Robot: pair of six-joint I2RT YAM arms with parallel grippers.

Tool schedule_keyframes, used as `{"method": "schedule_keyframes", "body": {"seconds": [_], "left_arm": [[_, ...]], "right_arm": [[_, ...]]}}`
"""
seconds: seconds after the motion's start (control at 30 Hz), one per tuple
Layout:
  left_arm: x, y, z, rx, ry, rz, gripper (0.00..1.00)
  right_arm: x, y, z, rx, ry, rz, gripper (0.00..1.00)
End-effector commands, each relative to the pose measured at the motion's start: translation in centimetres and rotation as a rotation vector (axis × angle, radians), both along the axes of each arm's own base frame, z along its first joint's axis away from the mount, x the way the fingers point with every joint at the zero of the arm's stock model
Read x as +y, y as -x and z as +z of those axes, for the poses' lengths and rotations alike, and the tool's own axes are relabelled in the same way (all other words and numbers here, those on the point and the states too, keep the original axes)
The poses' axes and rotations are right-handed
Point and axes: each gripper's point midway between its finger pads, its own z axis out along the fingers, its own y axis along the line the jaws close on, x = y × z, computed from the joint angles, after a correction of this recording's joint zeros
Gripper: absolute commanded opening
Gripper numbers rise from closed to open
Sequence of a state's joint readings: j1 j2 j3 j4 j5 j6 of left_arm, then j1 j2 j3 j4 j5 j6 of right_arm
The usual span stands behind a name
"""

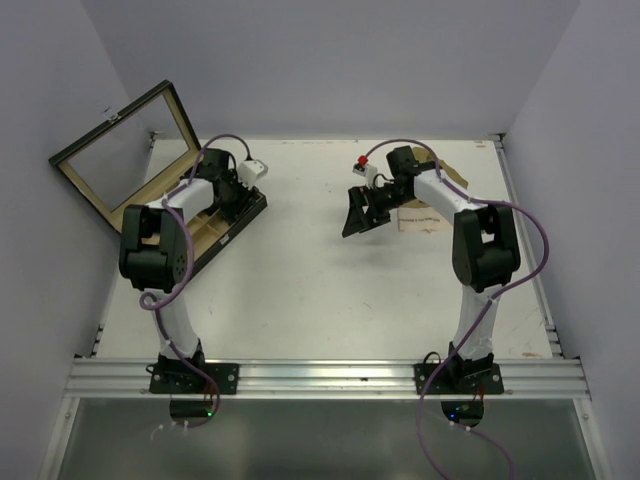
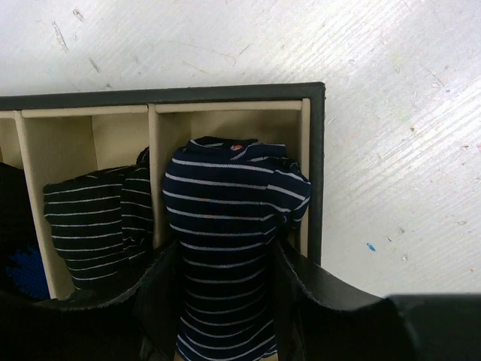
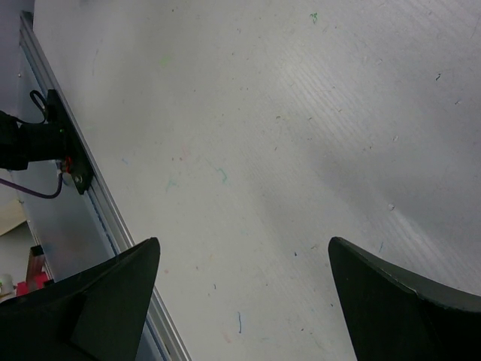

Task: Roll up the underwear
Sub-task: Place the rolled underwear into the container

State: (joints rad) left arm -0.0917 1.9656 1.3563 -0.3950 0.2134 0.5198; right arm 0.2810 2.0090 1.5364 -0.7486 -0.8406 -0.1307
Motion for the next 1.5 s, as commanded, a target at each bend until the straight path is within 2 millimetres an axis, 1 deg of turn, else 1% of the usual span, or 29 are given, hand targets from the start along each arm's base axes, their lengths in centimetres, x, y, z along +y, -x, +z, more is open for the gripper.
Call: {"method": "schedule_keyframes", "body": {"seconds": [0.0, 0.33, 0.6, 0.8, 1.0, 1.03, 1.33, 1.47], "left_arm": [[0.6, 2.3, -0.9, 0.108, -0.012, 0.013, 0.51], [0.9, 1.2, 1.1, 0.047, -0.023, 0.014, 0.55], [0.8, 0.8, 2.1, 0.022, -0.02, 0.013, 0.57], [0.7, 0.3, 3.5, -0.009, -0.019, 0.011, 0.59], [0.5, 0.0, 4.4, -0.02, -0.009, 0.009, 0.61], [0.4, -0.2, 4.8, -0.03, -0.008, 0.007, 0.61], [0.1, -0.7, 6.4, -0.057, 0.011, 0.009, 0.63], [-0.1, -1.1, 7.6, -0.085, 0.024, 0.011, 0.63]], "right_arm": [[0.5, -0.2, 1.8, -0.018, -0.036, 0.009, 0.99], [0.6, -0.3, 1.8, -0.015, -0.044, 0.009, 0.99], [0.7, -0.3, 1.9, -0.011, -0.048, 0.008, 0.99], [0.7, -0.3, 1.9, -0.008, -0.051, 0.008, 0.99], [0.8, -0.2, 1.9, -0.008, -0.052, 0.009, 0.99], [0.8, -0.2, 2.0, -0.007, -0.054, 0.01, 0.99], [0.9, -0.3, 2.1, -0.008, -0.059, 0.011, 0.99], [0.9, -0.3, 2.1, -0.006, -0.06, 0.01, 0.99]]}}
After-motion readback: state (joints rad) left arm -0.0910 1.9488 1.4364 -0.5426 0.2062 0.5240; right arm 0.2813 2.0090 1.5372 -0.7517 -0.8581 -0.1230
